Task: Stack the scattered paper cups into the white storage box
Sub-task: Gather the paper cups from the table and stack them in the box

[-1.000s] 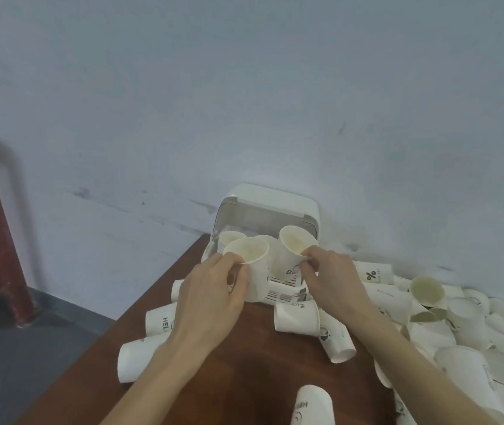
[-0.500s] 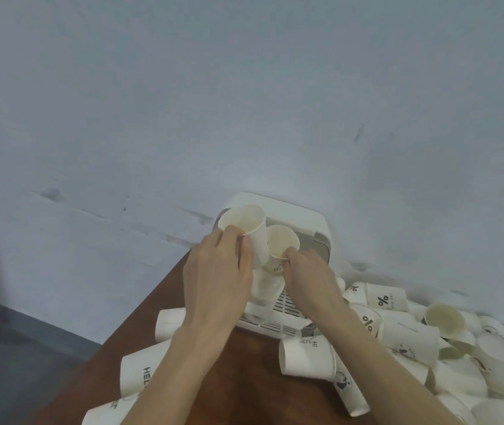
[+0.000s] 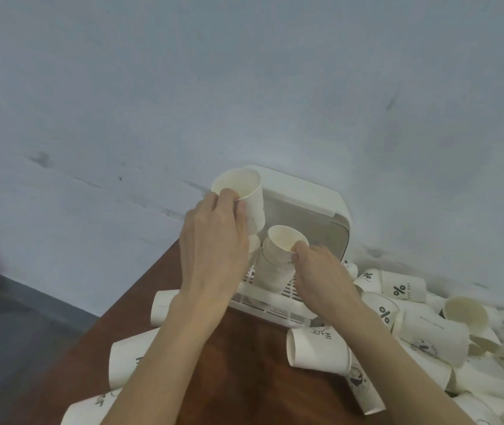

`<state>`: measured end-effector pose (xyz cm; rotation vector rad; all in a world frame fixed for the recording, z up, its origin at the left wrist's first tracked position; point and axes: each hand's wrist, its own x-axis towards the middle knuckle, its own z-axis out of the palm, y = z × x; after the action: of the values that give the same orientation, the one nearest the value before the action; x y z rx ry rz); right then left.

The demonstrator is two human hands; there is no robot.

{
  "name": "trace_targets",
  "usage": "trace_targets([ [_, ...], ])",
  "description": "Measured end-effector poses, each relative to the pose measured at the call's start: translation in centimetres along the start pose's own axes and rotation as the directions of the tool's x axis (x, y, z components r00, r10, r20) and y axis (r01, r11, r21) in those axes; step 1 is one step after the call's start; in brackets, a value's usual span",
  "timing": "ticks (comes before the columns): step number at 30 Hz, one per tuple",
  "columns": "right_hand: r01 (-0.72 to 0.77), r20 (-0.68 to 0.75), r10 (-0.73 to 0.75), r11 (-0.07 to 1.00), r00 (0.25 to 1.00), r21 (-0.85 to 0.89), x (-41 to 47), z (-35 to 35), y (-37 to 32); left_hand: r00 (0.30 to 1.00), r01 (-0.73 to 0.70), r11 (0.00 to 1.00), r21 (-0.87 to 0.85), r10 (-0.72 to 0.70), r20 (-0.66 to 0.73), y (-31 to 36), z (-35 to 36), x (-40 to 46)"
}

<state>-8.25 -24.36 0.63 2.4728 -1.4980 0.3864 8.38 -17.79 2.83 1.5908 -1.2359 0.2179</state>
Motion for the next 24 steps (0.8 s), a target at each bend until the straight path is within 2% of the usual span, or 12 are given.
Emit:
trace_targets([
  [7, 0.019, 0.063, -0.02, 1.0, 0.998, 0.016, 0.5, 0.7, 0.1, 0.999, -0.027, 0.999, 0.027, 0.026, 0.039, -1.3, 0.1, 0.5],
  [17, 0.081, 0.176, -0.062, 0.991, 0.982, -0.103, -0.1, 0.2, -0.2, 0.994, -0.085, 0.996, 0.014, 0.084, 0.066, -2.4, 0.5, 0.8],
  [24, 0.135, 0.207, -0.108, 0.983, 0.972, -0.121, -0.3, -0.2, -0.3, 0.987, -0.106, 0.994, 0.023, 0.103, 0.124, -2.9, 1.6, 0.6],
])
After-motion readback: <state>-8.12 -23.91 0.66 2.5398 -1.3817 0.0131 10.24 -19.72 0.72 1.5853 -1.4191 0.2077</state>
